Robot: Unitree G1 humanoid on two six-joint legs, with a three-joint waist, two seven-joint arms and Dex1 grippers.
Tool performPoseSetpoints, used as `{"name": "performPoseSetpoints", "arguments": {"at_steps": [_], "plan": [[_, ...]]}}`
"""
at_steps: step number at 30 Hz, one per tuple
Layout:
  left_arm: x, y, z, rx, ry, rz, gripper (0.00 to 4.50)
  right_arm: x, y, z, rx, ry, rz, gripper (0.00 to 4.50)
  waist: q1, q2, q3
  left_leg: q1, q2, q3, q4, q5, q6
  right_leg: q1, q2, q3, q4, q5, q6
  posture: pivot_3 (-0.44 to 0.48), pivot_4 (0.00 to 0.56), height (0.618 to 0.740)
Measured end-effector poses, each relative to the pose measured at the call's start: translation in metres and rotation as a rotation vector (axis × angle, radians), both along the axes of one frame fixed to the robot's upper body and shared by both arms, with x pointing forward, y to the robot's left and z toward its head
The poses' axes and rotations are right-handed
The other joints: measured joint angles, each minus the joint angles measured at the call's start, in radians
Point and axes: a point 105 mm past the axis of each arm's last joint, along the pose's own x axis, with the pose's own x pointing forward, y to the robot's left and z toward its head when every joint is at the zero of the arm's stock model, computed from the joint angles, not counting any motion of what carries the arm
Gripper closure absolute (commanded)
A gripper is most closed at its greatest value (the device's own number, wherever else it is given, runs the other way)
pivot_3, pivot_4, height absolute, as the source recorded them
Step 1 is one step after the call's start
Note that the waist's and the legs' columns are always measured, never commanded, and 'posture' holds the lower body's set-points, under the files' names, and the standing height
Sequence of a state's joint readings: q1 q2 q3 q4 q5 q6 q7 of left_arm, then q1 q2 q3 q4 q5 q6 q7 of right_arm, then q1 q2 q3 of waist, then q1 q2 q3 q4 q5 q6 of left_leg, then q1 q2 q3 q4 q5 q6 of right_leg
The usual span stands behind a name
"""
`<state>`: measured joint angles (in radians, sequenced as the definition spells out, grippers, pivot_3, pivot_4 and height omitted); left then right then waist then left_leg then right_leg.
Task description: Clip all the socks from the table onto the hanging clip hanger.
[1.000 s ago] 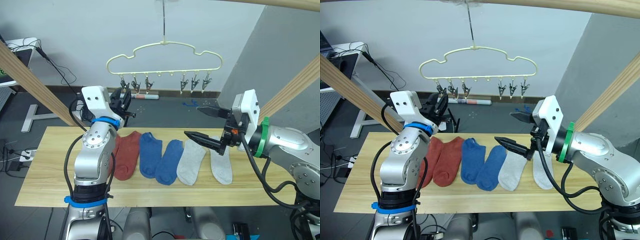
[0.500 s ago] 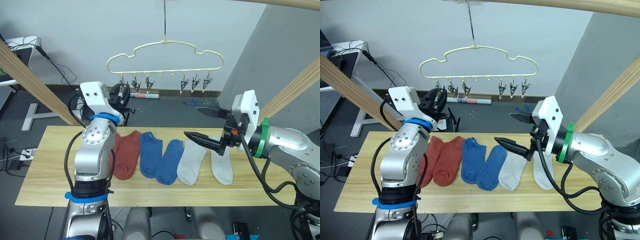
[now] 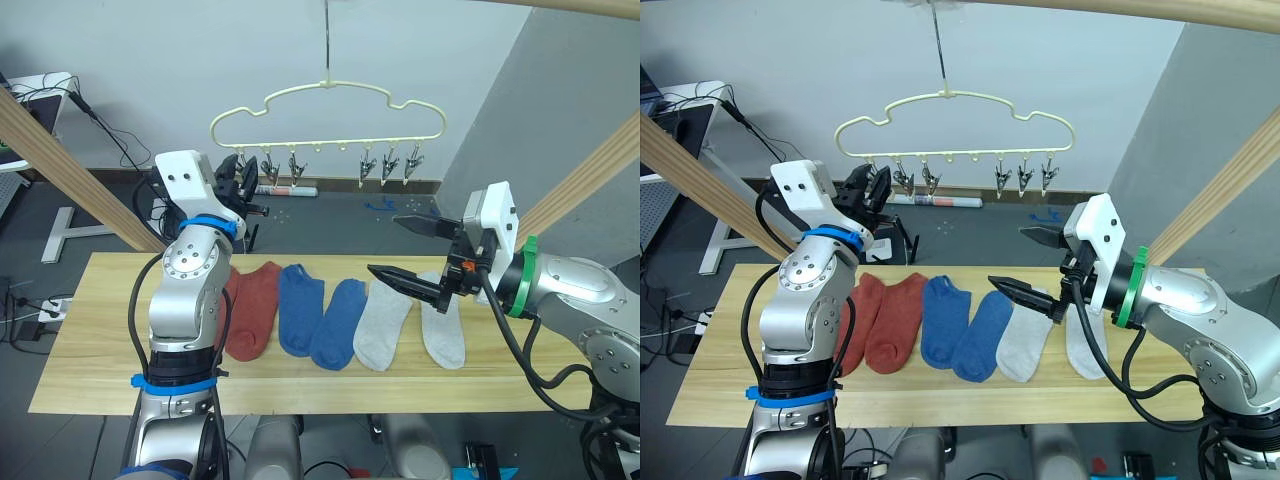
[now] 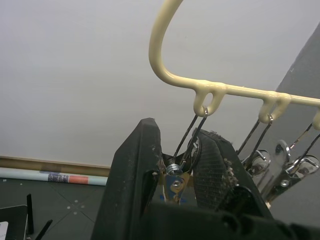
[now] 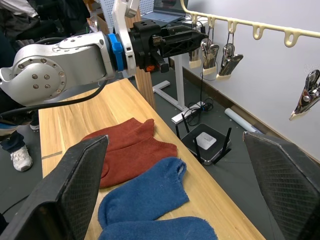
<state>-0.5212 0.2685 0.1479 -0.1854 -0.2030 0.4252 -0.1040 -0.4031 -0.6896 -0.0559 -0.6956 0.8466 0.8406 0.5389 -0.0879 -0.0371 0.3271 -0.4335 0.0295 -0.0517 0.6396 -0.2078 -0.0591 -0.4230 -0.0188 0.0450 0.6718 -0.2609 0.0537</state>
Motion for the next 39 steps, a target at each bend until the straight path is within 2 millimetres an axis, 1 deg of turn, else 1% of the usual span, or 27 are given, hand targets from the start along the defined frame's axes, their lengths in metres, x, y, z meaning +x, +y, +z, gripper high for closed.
{"name": "performPoseSetpoints", "arguments": {"at_steps": [9, 17, 28, 30, 35, 37, 39], "plan": [[0.0, 0.002, 0.003, -0.009, -0.008, 0.008, 3.14, 0.001, 0.0, 0.001, 0.008, -0.005, -0.007, 0.0, 0.0, 0.0, 0.0, 0.0, 0.0, 0.0, 0.0, 0.0, 0.0, 0.0, 0.0, 0.0, 0.0, 0.0, 0.0, -0.187, 0.338, 0.74], [0.0, 0.001, 0.002, -0.014, -0.006, 0.005, 3.14, 0.001, 0.005, 0.014, 0.032, -0.044, 0.003, 0.0, 0.0, 0.0, 0.0, 0.0, 0.0, 0.0, -0.001, 0.0, 0.0, 0.0, 0.0, 0.0, -0.001, 0.0, 0.0, -0.194, 0.339, 0.74], [0.0, -0.002, 0.001, -0.022, -0.004, -0.001, 3.14, 0.001, 0.006, 0.015, 0.05, -0.034, 0.006, 0.0, 0.0, 0.0, 0.0, -0.001, 0.0, 0.0, -0.007, 0.0, 0.0, 0.0, 0.0, 0.0, -0.008, 0.0, 0.0, -0.194, 0.339, 0.74], [0.0, -0.002, 0.001, -0.023, -0.004, -0.003, 3.14, 0.001, 0.006, 0.015, 0.05, -0.034, 0.005, 0.0, 0.0, 0.0, 0.0, -0.001, 0.0, 0.0, -0.008, 0.0, 0.0, 0.0, 0.0, -0.001, -0.009, 0.003, -0.004, -0.196, 0.339, 0.74], [0.0, -0.003, 0.001, -0.026, -0.005, -0.007, 4.07, 0.001, 0.006, 0.015, 0.051, -0.034, 0.002, 0.0, 0.0, 0.0, 0.0, -0.001, 0.0, 0.0, -0.009, 0.0, 0.0, 0.0, -0.001, -0.001, -0.009, 0.003, -0.004, -0.197, 0.339, 0.74], [0.001, -0.005, 0.001, -0.027, -0.007, -0.012, 4.37, 0.002, 0.005, 0.015, 0.051, -0.034, -0.001, 0.0, 0.0, 0.0, 0.0, -0.001, 0.0, 0.0, -0.009, 0.0, 0.0, 0.0, -0.001, -0.001, -0.009, 0.003, -0.003, -0.198, 0.34, 0.74], [0.001, -0.005, 0.001, -0.026, -0.007, -0.013, 4.4, 0.002, 0.005, 0.015, 0.051, -0.033, -0.003, 0.0, -0.001, 0.0, 0.0, -0.001, 0.0, 0.0, -0.009, 0.0, 0.0, 0.0, -0.001, -0.001, -0.009, 0.003, -0.003, -0.199, 0.341, 0.74]]}}
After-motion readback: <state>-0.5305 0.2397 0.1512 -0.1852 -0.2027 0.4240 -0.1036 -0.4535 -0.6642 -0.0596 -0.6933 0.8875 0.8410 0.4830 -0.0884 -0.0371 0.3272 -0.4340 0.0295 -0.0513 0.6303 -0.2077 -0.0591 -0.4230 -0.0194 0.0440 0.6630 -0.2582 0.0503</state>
